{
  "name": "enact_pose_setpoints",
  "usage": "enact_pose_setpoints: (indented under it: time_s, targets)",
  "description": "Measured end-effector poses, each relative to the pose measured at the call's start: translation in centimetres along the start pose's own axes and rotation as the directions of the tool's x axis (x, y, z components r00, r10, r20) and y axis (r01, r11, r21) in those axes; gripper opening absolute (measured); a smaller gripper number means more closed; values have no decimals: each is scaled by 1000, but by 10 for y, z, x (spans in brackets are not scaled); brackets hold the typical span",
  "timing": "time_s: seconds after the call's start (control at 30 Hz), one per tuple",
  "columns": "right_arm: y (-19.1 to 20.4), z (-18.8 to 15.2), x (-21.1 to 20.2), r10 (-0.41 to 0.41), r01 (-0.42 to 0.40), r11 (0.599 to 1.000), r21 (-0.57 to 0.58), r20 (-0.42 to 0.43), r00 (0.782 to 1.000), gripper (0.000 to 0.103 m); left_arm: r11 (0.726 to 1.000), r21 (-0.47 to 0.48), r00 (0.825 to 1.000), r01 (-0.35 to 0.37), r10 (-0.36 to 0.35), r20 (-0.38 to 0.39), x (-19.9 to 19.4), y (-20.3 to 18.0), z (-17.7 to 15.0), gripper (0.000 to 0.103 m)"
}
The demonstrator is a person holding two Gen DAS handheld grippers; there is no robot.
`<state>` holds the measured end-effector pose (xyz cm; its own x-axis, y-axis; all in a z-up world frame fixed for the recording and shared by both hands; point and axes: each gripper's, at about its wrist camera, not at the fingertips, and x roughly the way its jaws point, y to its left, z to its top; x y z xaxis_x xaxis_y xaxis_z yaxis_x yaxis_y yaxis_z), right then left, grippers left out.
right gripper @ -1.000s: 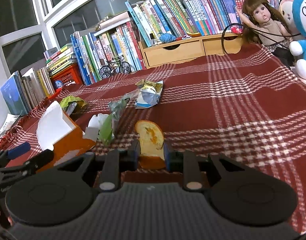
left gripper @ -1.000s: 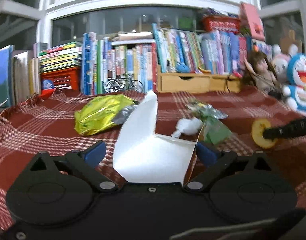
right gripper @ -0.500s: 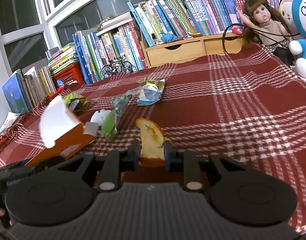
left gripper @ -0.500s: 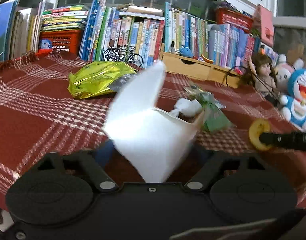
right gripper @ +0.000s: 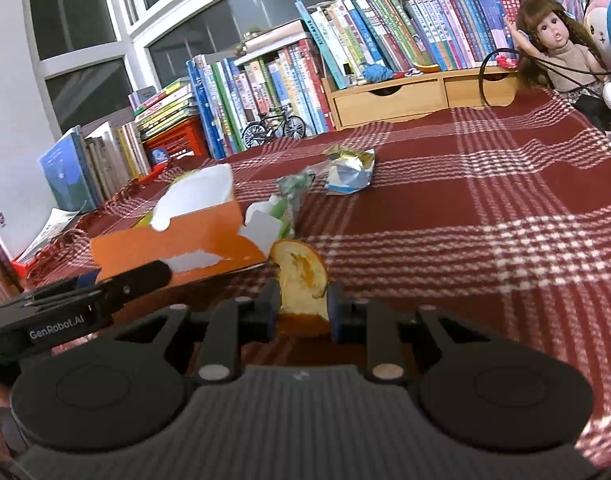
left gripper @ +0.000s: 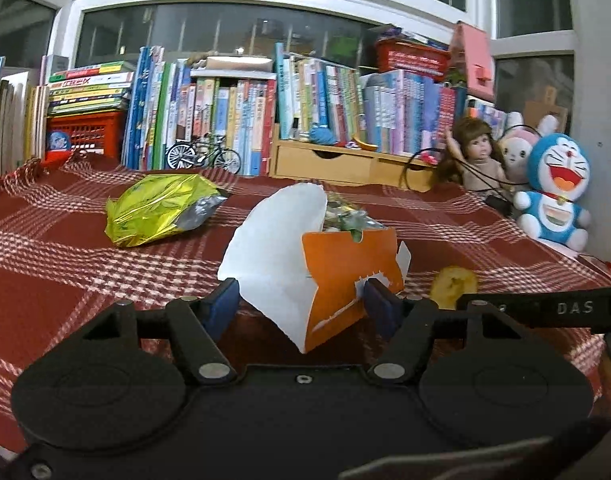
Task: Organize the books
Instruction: 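Gather the orange cardboard box piece into the left gripper with the paper, then carry the box piece, paper and apple slice off the table edge and release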
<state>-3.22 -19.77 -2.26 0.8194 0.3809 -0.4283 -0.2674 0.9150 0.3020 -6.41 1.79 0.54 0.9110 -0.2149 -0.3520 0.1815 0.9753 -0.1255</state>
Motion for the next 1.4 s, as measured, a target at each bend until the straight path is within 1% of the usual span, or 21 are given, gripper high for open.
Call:
enact_pose_setpoints:
  time_s: [0.17,0.33,0.47,0.63,0.7,0.77,0.87,1.0,1.03,1.07,1.1,1.13,1.2,1.23,1.27,1.4]
  targets:
    - [0,-9,-10,6,-5,1000,15,-5,1000,30,999,-31,1000,23,-23,-15,-20,2,-4,65]
    - [0,-16,-21,-2,2,1000,17,-9,1000,29,999,-38,1000,20,-21,-7,-45,5,-4,65]
    - [2,-23,-34,14,-14,1000,24,-26,1000,29,997,-57,999,42,-44,-18,-70,6,-4,65]
    - [11,-37,-54,22,-22,1000,-2,-47,999,28,998,-28,998,55,-55,-22,-106,1,-10,65]
    - [14,-43,-61,36,-37,999,-18,-70,997,27,998,-10,998,58,-58,-32,-119,-1,-13,65]
    - [18,-48,-68,50,-53,998,-30,-91,995,27,998,-4,997,60,-60,-50,-132,-3,-16,65]
    - [24,-61,-79,77,-84,996,-37,-141,987,27,997,-10,992,81,-81,-96,-152,-5,-25,65]
    - [31,-81,-85,90,-105,993,-58,-218,972,27,995,36,982,92,-85,-171,-172,-11,-45,64]
    - [32,-86,-85,92,-108,993,-52,-236,967,27,995,48,977,91,-80,-196,-175,-12,-50,43]
    - [31,-90,-84,94,-109,993,-46,-251,963,27,994,55,972,97,-82,-220,-176,-14,-56,19]
    - [31,-94,-82,92,-106,994,-40,-262,961,27,993,55,961,103,-85,-265,-174,-15,-61,1]
    - [30,-98,-81,90,-103,994,-33,-270,958,27,994,39,949,102,-85,-304,-170,-14,-65,10]
    - [29,-102,-79,97,-106,994,-19,-279,955,27,994,9,930,110,-100,-354,-163,-10,-76,12]
    - [28,-103,-77,100,-108,994,-13,-281,955,27,995,13,921,103,-91,-378,-158,-11,-81,12]
    - [29,-105,-76,104,-111,994,-10,-283,954,27,995,23,916,95,-78,-394,-155,-12,-87,12]
    - [33,-107,-70,116,-124,992,-12,-292,949,27,994,41,909,105,-79,-410,-148,-16,-96,12]
